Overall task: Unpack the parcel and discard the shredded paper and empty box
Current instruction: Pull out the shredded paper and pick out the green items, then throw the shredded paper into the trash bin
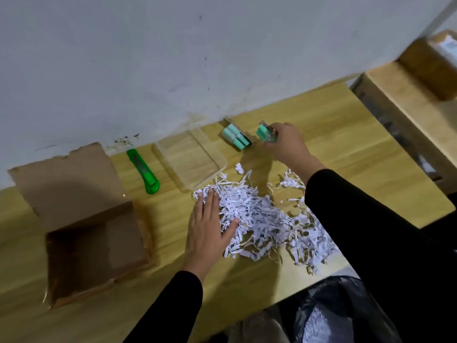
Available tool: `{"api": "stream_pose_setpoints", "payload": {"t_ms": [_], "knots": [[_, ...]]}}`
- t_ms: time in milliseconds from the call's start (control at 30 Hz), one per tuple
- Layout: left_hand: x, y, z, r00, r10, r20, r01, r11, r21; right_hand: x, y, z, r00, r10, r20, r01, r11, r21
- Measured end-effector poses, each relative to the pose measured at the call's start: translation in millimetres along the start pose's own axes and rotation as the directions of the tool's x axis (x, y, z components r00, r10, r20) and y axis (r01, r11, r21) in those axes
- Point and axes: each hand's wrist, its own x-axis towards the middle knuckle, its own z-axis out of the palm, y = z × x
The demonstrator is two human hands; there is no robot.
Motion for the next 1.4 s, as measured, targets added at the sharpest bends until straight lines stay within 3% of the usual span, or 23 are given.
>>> {"api": "stream_pose_setpoints", "payload": {"t_ms": [267, 567, 667, 767, 967, 1067, 1233, 1400], "knots": [[1.8, 2.8, -2.5, 0.999, -0.02, -0.029, 0.019, 0.999, -0.046, 37.8, 7.5, 38.3, 0.997, 0.052, 0.06, -0.044, 0.99, -0.131], [1.0, 0.9, 0.3, 0.996, -0.026, -0.087, 0.013, 0.99, -0.141, 13.3, 15.9, 36.3, 0.997, -0.066, 0.029, 0.065, 0.996, 0.053], [-0.7, -4.2, -2.1, 0.994, -0.013, -0.105, -0.007, 0.982, -0.187, -10.8, 23.2, 26.3, 0.996, -0.091, 0.019, 0.087, 0.988, 0.129], [-1.5, -9.5, -5.6, 0.988, 0.001, -0.152, -0.038, 0.97, -0.242, -52.2, 42.4, 8.8, 0.995, -0.092, -0.046, 0.096, 0.99, 0.1], [1.3, -15.2, -12.0, 0.984, 0.05, -0.169, -0.084, 0.976, -0.201, -148.6, 95.5, -9.1, 0.998, 0.059, -0.025, -0.057, 0.995, 0.084], [1.1, -10.7, -15.6, 0.99, 0.054, -0.129, -0.075, 0.984, -0.163, -183.8, 111.6, -12.7, 0.991, 0.134, -0.018, -0.132, 0.987, 0.093], [3.2, -2.4, -11.7, 0.994, 0.111, 0.018, -0.11, 0.991, -0.076, -208.0, 129.8, -5.4, 0.989, 0.139, 0.053, -0.142, 0.989, 0.046], [11.3, 7.0, -6.1, 0.969, 0.233, 0.081, -0.23, 0.972, -0.036, -194.8, 129.7, 7.7, 0.981, 0.024, 0.193, -0.012, 0.998, -0.06]]}}
